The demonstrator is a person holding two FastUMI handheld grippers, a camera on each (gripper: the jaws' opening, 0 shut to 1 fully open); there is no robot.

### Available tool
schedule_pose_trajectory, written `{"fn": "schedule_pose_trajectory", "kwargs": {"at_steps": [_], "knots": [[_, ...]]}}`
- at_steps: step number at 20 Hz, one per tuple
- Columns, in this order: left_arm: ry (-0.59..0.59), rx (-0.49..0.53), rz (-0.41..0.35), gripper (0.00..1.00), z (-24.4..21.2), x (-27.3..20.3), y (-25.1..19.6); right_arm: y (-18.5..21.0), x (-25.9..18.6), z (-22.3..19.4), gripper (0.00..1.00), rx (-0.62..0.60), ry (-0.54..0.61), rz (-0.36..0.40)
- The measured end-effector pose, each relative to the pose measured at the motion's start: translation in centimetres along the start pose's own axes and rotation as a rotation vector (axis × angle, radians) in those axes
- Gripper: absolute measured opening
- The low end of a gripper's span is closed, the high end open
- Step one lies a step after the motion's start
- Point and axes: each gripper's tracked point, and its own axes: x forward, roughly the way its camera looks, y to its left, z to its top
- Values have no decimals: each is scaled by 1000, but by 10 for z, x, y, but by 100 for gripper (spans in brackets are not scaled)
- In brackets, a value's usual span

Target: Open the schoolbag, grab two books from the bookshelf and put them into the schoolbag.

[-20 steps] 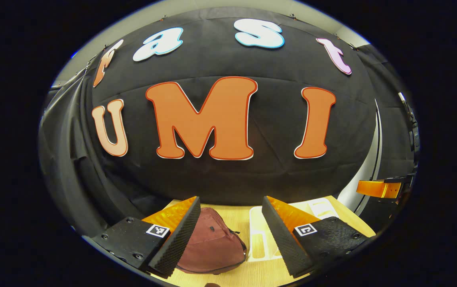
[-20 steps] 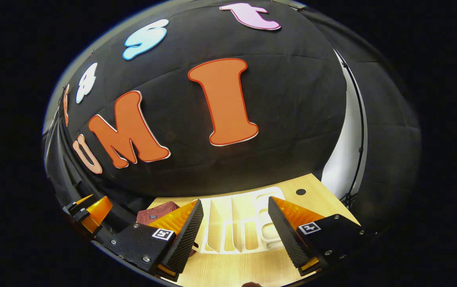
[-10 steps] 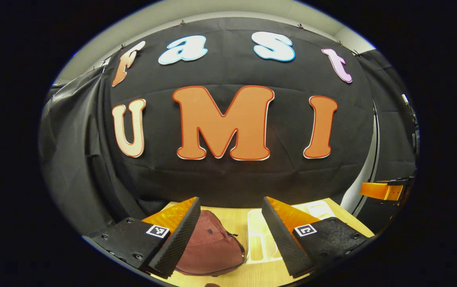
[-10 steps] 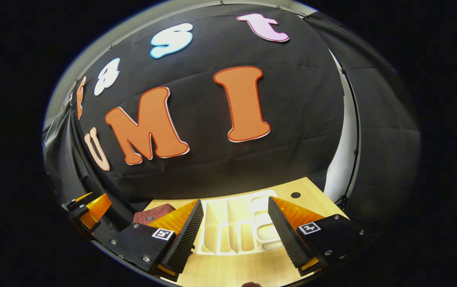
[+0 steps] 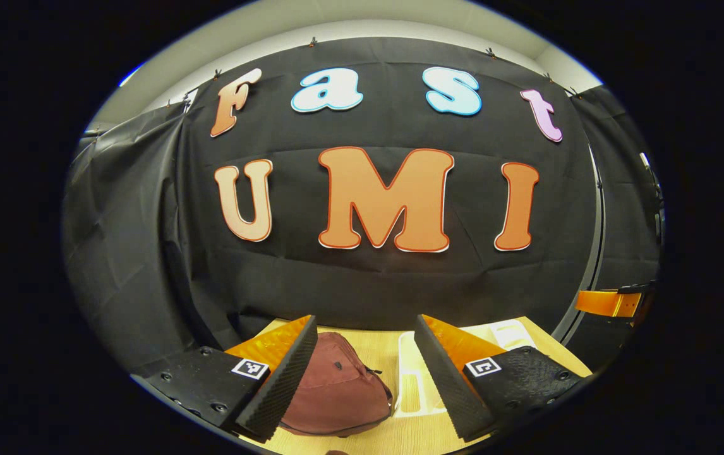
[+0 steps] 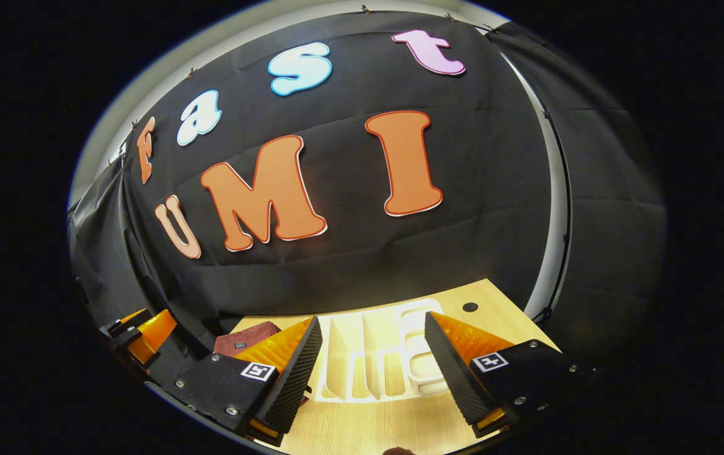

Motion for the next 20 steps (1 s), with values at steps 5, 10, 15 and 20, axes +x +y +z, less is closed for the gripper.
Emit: {"fn": "schedule_pose_trajectory", "kwargs": {"at_steps": [5, 10, 15, 20], "knots": [[-6, -1, 5, 97, -4, -27, 17, 7, -10, -6, 97, -6, 3, 3], [-12, -9, 10, 97, -1, -46, 21, 6, -16, -8, 97, -8, 3, 0], [-38, -29, -8, 100, 5, -51, 28, 12, -19, -6, 97, -33, -3, -11], [-26, -20, -34, 96, 9, -42, 22, 12, -22, 1, 97, -27, -34, -36]]}}
